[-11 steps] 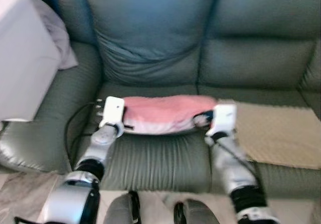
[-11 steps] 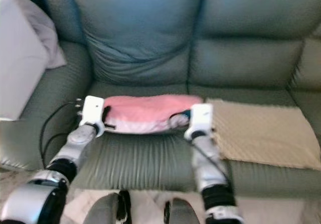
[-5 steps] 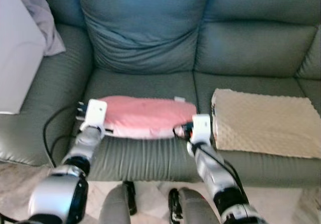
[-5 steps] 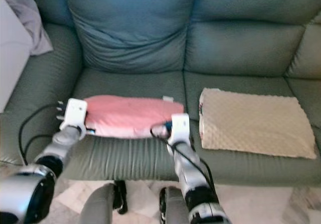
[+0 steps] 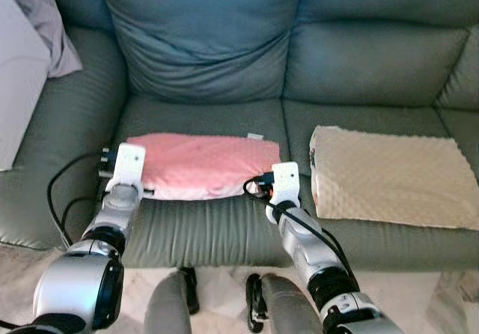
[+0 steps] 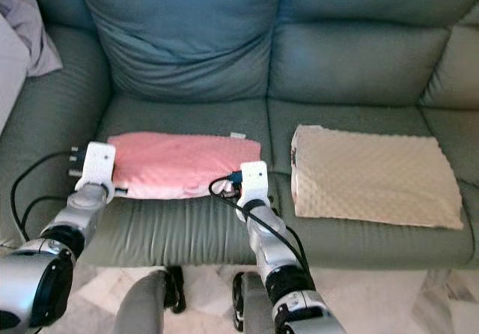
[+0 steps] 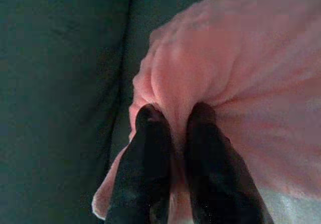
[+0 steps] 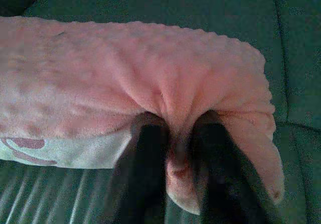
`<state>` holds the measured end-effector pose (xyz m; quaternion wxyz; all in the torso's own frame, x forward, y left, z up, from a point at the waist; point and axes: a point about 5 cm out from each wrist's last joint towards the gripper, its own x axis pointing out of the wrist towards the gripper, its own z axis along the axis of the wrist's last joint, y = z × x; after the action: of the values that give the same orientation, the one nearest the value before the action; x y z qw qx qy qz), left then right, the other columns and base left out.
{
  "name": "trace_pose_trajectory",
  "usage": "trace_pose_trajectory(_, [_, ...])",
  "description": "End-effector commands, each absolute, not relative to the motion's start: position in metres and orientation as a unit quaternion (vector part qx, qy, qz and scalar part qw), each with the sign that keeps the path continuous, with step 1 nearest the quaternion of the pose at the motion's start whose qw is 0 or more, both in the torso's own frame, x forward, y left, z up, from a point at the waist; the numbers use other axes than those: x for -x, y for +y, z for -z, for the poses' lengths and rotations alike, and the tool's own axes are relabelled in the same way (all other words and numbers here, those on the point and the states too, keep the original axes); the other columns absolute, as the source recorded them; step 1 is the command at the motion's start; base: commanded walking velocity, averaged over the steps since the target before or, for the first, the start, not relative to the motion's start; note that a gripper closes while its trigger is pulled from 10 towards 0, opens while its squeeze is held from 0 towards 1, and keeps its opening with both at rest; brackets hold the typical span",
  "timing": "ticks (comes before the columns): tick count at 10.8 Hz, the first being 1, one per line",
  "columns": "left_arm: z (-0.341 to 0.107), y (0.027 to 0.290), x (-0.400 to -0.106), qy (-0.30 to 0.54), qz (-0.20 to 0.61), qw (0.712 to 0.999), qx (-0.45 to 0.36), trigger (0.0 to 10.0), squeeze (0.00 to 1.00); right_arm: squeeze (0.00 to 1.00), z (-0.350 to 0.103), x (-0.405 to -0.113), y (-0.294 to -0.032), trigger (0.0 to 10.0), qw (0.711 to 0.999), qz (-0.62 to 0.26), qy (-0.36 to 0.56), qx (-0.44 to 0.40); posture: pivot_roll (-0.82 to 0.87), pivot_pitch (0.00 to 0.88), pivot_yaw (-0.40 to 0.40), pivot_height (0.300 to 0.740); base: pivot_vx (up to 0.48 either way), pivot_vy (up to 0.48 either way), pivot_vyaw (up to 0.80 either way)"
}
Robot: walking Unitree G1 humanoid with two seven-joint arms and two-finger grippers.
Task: Move the pillow to the sofa
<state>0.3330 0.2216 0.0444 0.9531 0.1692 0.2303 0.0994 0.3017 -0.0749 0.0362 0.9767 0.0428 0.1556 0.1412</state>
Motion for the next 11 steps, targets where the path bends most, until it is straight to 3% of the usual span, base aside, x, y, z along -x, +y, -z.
trace_pose_trajectory(1, [-0.037,0.233,-0.325,0.252,-0.123,0.943,-0.178,10.0,1.0,1.0,-0.025,-0.293,-0.076,10.0,0.973,-0.144,0.174,-0.043,-0.07,0.293,-0.044,0.74,0.0,0.0,0.0])
trace_pose_trajectory(6, [-0.056,0.252,-0.333,0.237,-0.184,0.932,-0.203,10.0,1.0,1.0,-0.025,-0.293,-0.084,10.0,0.973,-0.142,0.177,-0.036,-0.06,0.232,-0.043,0.74,0.0,0.0,0.0])
trace_pose_trajectory(9, [-0.038,0.249,-0.322,0.293,-0.14,0.924,-0.203,10.0,1.0,1.0,-0.023,-0.289,-0.085,10.0,0.972,-0.15,0.18,-0.035,-0.06,0.207,-0.047,0.74,0.0,0.0,0.0])
trace_pose_trajectory(11, [-0.043,0.247,-0.326,0.279,-0.131,0.928,-0.21,10.0,1.0,1.0,-0.027,-0.293,-0.086,10.0,0.973,-0.15,0.173,-0.033,-0.05,0.181,-0.042,0.74,0.0,0.0,0.0])
